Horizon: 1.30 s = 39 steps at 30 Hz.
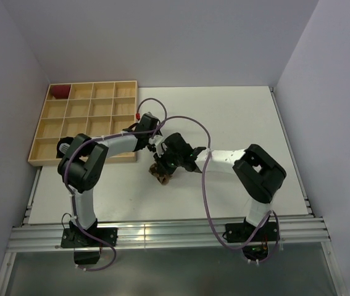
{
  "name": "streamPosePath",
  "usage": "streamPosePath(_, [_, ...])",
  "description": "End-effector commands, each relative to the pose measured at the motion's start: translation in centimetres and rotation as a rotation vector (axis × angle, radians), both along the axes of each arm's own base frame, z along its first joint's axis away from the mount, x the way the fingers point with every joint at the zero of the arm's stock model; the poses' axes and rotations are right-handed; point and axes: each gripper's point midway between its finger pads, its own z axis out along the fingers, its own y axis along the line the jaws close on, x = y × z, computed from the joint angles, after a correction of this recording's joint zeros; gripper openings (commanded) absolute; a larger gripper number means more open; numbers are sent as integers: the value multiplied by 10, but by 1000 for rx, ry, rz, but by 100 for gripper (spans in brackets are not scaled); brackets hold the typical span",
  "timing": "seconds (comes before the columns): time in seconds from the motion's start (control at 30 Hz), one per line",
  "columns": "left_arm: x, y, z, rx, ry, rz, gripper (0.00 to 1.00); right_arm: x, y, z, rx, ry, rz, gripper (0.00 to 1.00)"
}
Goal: Roll the socks
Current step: Roll the sock at the center of the board.
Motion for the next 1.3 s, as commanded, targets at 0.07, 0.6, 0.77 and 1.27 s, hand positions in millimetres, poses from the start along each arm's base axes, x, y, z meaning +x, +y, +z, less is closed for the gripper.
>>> streamPosePath(0.07, [21,18,83,-9,-180,53,43,-8,-33,-47,-97,185,-67,0])
streamPosePath(0.6, [-18,64,118,-41,-201,196,70,9,-48,-50,-66,319,-166,0])
streamPosePath(0.77, [-27,88,100,48,-144,277,64,6,-44,-47,-81,273,-135,0])
streamPosePath(1.27, [-87,114,65,55,-3,317,60,-3,-35,-32,-150,22,-75,0])
